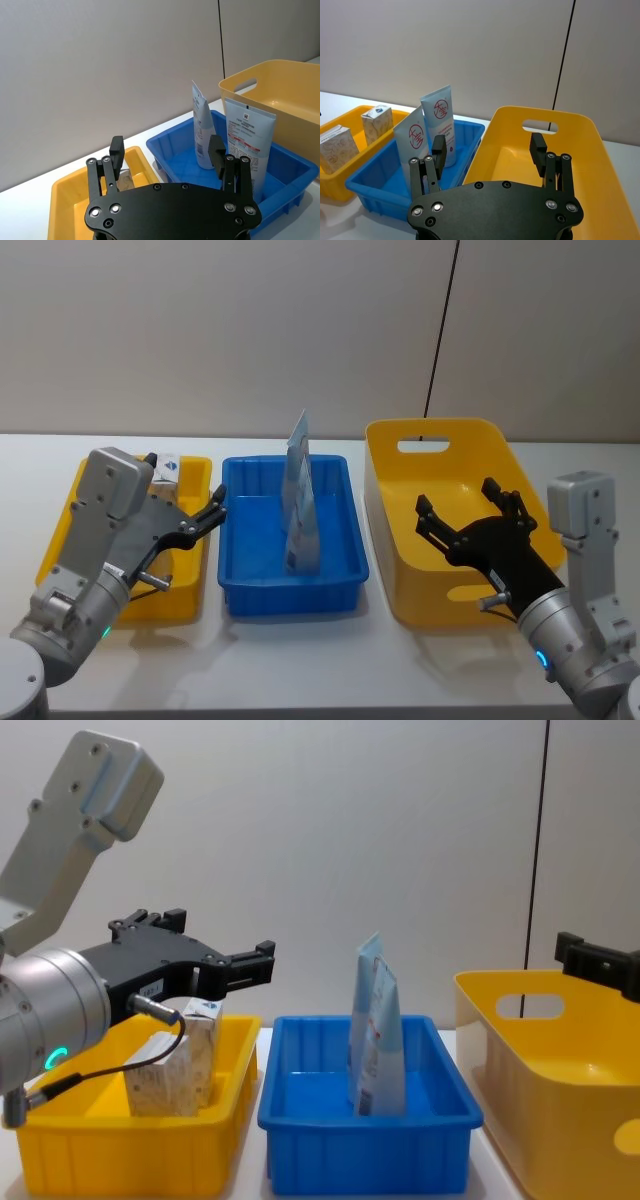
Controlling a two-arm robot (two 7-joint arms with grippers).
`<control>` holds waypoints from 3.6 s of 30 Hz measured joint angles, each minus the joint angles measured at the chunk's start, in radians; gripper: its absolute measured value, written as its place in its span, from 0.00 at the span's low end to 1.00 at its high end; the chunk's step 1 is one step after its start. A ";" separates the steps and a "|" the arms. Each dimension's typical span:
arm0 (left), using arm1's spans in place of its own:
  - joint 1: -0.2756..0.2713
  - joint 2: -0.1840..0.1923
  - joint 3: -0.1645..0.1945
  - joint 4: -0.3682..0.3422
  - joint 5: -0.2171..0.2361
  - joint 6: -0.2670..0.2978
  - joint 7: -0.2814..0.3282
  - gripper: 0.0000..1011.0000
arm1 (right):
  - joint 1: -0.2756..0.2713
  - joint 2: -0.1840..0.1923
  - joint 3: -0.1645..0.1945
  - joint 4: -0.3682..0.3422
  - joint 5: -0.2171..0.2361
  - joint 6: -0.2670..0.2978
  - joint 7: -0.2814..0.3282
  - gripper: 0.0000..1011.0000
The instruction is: Bimanual collaborative sorting of washing and personal care products
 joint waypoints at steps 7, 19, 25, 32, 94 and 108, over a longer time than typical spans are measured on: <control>0.000 0.000 0.000 0.000 0.000 0.000 0.000 0.99 | 0.000 0.000 0.000 0.000 0.000 0.000 0.000 0.99; 0.000 0.000 0.000 0.000 0.000 0.000 0.000 0.99 | 0.000 0.000 0.000 0.000 0.000 0.000 0.000 0.99; 0.000 0.000 0.000 0.000 0.000 0.000 0.000 0.99 | 0.000 0.000 0.000 0.000 0.000 0.000 0.000 0.99; 0.000 0.000 0.000 0.000 0.000 0.000 0.000 0.99 | 0.000 0.000 0.000 0.000 0.000 0.000 0.000 0.99; 0.038 -0.049 -0.100 -0.176 -0.106 0.429 0.034 0.99 | 0.000 0.000 0.000 0.000 0.000 0.000 0.000 0.99; 0.016 -0.079 -0.081 -0.124 -0.064 0.448 0.061 0.99 | 0.000 0.000 0.000 0.000 0.000 0.000 0.000 0.99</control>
